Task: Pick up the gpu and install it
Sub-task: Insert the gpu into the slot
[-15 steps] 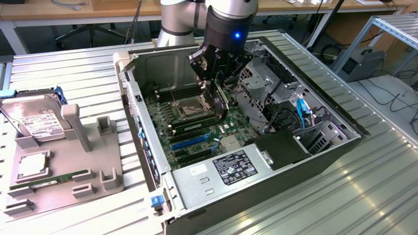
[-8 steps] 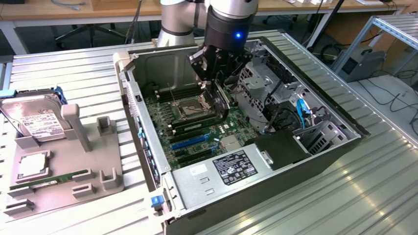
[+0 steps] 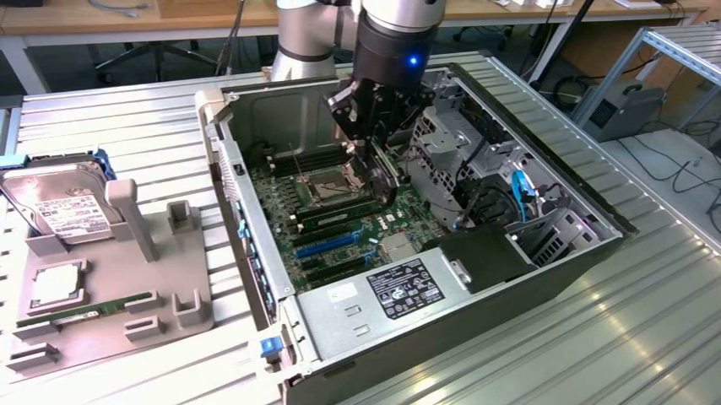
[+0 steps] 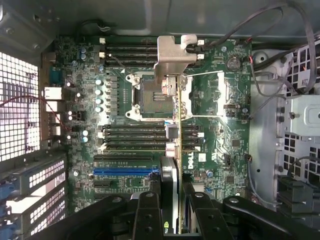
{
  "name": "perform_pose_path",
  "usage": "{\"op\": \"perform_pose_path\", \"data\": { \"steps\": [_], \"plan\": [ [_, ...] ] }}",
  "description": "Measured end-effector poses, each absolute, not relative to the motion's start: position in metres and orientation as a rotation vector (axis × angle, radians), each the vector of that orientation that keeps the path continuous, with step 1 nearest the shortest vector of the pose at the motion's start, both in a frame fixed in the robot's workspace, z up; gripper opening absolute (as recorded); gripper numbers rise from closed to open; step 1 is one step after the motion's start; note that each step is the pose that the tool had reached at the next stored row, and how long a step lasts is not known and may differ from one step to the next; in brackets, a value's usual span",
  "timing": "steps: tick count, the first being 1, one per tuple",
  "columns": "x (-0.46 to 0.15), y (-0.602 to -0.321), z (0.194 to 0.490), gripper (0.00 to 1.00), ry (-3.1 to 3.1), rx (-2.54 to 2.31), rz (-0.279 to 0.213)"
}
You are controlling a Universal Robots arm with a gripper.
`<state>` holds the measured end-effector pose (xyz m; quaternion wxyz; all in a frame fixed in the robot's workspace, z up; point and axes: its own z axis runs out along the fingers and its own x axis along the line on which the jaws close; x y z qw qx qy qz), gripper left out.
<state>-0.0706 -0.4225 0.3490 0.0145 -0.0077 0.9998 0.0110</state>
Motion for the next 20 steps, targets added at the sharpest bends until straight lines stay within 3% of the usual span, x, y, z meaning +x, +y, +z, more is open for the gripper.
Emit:
{"op": "perform_pose_path", "data": {
  "steps": [20],
  "plan": [
    [-0.0701, -0.4225, 0.3489, 0.27, 3.105, -0.232, 0.037]
  ]
}}
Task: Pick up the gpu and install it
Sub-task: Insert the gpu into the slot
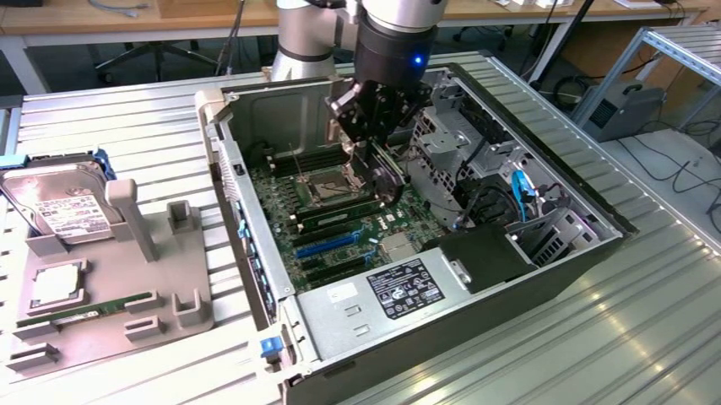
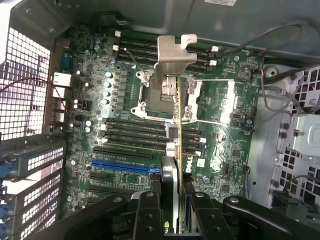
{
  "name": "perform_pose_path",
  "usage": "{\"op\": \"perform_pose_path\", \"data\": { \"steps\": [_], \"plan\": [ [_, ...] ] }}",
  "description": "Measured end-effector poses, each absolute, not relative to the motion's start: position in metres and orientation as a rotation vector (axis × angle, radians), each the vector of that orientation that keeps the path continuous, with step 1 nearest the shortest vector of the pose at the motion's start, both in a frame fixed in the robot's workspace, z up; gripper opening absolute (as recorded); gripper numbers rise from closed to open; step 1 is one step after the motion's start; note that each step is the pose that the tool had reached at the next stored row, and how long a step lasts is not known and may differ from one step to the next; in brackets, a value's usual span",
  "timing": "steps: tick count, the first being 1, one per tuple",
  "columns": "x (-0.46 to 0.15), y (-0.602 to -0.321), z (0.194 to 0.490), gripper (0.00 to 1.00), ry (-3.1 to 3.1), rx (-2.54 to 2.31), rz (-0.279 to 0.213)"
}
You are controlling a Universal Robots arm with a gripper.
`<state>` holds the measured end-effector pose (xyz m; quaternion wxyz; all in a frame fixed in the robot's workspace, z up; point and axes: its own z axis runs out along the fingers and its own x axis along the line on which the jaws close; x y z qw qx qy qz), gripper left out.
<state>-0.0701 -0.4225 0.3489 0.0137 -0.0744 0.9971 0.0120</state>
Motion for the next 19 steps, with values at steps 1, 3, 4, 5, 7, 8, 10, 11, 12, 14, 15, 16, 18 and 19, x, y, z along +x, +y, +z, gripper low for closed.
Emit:
{"op": "perform_pose_path", "data": {
  "steps": [1, 3, 4, 5, 7, 8, 10, 11, 12, 14, 15, 16, 18, 19],
  "plan": [
    [-0.0701, -0.4225, 0.3489, 0.27, 3.105, -0.24, 0.037],
    [-0.0701, -0.4225, 0.3489, 0.27, 3.103, -0.257, 0.038],
    [-0.0701, -0.4225, 0.3488, 0.27, 3.103, -0.266, 0.038],
    [-0.0701, -0.4225, 0.3488, 0.27, 3.102, -0.273, 0.038],
    [-0.0701, -0.4225, 0.3488, 0.27, 3.101, -0.289, 0.038],
    [-0.0701, -0.4225, 0.3488, 0.27, 3.1, -0.296, 0.038],
    [-0.0701, -0.4225, 0.3488, 0.27, 3.099, -0.311, 0.038],
    [-0.0701, -0.4225, 0.3488, 0.27, 3.098, -0.318, 0.038],
    [-0.0701, -0.4225, 0.3488, 0.27, 3.098, -0.324, 0.039],
    [-0.0701, -0.4225, 0.3488, 0.27, 3.096, -0.338, 0.039],
    [-0.0701, -0.4225, 0.3488, 0.27, 3.096, -0.345, 0.039],
    [-0.0701, -0.4225, 0.3488, 0.27, 3.095, -0.355, 0.039],
    [-0.0701, -0.4225, 0.3488, 0.27, 3.093, -0.37, 0.039],
    [-0.0701, -0.4225, 0.3488, 0.27, 3.092, -0.377, 0.039]
  ]
}}
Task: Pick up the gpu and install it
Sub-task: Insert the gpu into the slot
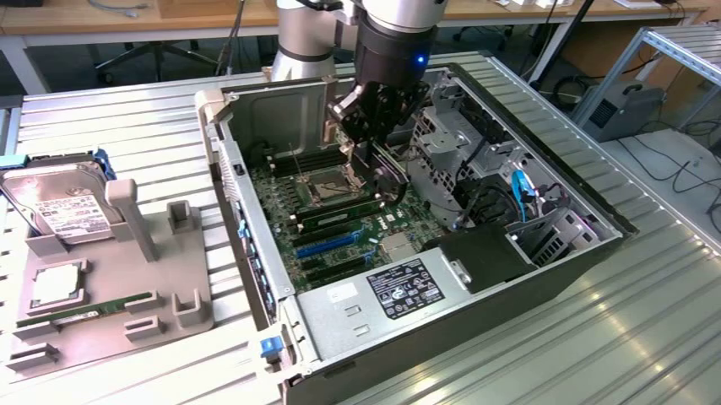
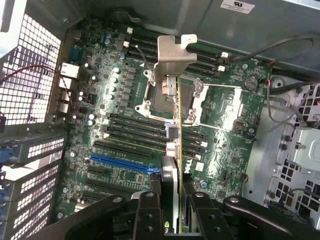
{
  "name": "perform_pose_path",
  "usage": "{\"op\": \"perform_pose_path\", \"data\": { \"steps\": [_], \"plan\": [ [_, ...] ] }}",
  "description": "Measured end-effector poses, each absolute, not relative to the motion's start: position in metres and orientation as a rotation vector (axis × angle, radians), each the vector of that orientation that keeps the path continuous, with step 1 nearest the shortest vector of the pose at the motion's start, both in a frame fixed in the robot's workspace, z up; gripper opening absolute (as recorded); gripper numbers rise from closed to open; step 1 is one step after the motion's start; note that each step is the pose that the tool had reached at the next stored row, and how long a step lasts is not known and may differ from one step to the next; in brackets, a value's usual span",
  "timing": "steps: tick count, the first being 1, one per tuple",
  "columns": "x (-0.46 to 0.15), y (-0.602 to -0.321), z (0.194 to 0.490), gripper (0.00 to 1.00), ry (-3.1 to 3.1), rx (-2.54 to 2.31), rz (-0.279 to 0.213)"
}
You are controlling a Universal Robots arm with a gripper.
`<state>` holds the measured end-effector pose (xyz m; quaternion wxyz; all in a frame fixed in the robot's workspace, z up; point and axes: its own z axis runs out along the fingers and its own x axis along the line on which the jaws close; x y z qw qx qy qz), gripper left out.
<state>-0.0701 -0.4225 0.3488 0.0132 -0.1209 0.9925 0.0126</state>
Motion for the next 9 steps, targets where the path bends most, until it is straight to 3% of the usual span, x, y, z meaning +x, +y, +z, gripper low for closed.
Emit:
{"op": "perform_pose_path", "data": {
  "steps": [9],
  "plan": [
    [-0.0701, -0.4225, 0.3488, 0.27, 3.085, -0.432, 0.04]
  ]
}}
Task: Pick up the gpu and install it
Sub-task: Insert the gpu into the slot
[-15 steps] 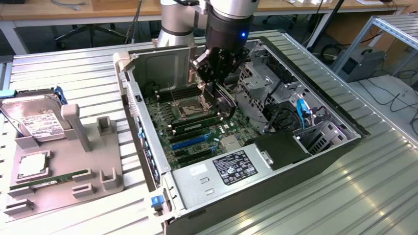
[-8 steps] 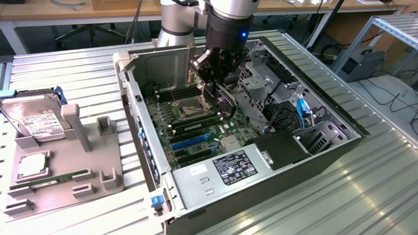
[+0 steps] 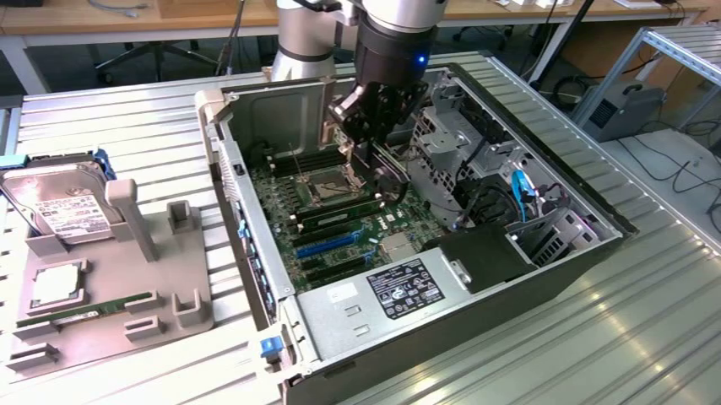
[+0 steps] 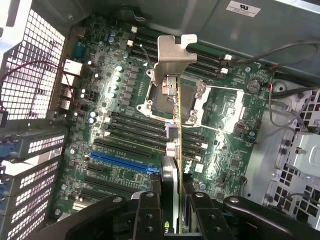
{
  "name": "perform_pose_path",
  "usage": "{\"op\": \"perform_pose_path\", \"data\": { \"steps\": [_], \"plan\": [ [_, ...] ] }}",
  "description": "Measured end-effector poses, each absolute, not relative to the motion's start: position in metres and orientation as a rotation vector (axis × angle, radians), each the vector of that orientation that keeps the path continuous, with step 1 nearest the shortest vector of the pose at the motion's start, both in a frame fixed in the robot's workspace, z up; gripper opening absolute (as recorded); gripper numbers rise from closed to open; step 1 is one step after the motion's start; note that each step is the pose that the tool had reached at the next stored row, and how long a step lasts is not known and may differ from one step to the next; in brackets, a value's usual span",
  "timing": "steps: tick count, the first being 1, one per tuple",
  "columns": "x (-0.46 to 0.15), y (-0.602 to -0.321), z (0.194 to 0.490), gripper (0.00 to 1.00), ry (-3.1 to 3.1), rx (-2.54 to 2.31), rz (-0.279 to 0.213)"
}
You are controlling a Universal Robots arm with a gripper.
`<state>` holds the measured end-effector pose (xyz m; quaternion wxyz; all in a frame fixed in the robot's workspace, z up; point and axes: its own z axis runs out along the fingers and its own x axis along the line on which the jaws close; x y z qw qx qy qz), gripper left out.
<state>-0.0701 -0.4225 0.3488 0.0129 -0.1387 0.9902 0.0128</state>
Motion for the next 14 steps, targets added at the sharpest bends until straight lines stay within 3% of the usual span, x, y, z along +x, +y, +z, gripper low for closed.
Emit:
{"op": "perform_pose_path", "data": {
  "steps": [14],
  "plan": [
    [-0.0701, -0.4225, 0.3487, 0.27, 3.07, -0.538, 0.041]
  ]
}}
